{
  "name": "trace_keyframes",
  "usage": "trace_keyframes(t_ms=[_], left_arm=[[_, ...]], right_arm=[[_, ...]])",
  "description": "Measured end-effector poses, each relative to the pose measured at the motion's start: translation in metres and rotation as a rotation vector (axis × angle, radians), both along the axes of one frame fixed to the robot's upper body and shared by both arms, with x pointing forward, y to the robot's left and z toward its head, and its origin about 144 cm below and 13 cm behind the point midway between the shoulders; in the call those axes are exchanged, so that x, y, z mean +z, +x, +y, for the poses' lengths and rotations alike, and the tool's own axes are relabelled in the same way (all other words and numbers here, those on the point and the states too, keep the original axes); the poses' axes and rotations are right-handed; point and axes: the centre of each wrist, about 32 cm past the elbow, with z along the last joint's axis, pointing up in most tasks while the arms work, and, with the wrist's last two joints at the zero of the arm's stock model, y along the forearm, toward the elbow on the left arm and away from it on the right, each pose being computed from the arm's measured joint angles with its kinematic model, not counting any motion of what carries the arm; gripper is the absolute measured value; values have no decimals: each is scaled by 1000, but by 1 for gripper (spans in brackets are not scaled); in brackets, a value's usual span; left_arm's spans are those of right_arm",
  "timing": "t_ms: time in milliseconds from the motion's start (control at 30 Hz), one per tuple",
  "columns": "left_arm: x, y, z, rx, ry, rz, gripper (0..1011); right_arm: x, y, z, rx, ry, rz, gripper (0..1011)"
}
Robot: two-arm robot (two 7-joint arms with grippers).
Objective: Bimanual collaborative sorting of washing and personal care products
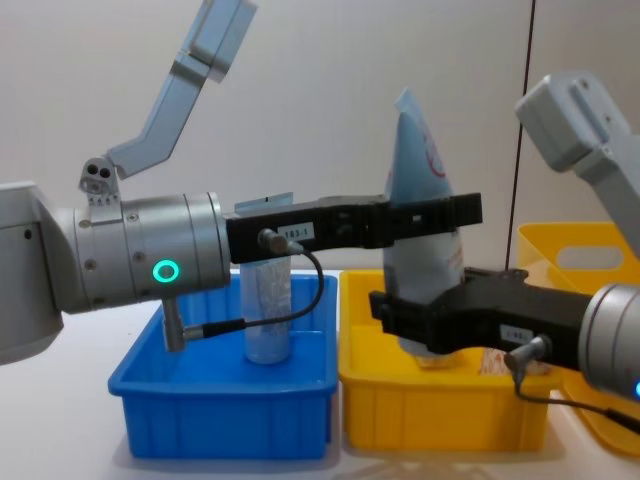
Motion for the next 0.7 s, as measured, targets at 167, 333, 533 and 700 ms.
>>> trace_keyframes(t_ms=[167,333,533,700], left_arm=[[0,0,0,0,0,0,864],[0,0,0,1,0,0,1001],[0,0,1,2,0,0,1001],[0,0,1,2,0,0,1001]], right_arm=[[1,-2,-4,-32,2,-3,630],[2,-2,-8,-74,3,-12,630],[5,-1,-18,-154,6,-40,629],[8,2,-25,-216,12,-70,629]])
